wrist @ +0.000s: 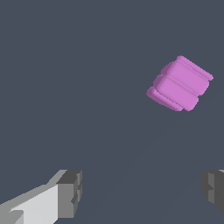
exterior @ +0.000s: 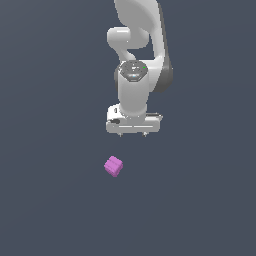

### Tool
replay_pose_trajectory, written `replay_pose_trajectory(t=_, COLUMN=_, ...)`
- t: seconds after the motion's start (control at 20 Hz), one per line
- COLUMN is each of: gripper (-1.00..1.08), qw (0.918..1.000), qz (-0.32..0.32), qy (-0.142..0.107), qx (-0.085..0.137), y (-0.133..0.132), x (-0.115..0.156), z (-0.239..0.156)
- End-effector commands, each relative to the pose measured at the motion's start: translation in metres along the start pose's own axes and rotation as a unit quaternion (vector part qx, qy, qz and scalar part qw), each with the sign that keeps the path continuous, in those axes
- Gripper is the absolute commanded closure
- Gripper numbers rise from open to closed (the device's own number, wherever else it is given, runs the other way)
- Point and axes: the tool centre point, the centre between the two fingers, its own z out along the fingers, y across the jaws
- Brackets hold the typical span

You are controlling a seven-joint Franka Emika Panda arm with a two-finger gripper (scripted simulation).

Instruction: Pick up the object and move it to a goal position.

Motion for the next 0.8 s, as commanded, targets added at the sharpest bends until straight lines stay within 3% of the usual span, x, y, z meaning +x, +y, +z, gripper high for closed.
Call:
replay_pose_trajectory(t=0.0, gripper=-0.92, qw=1.0000, qz=0.000, qy=0.000, qx=0.000, y=0.000, x=0.000, z=0.000)
replay_pose_trajectory(t=0.4, gripper=-0.92, qw=0.9998, qz=-0.019, qy=0.001, qx=0.011, y=-0.033, x=0.000, z=-0.013)
replay_pose_trajectory(t=0.75, gripper=-0.92, qw=0.9999, qz=-0.004, qy=0.002, qx=0.011, y=-0.028, x=0.005, z=-0.009)
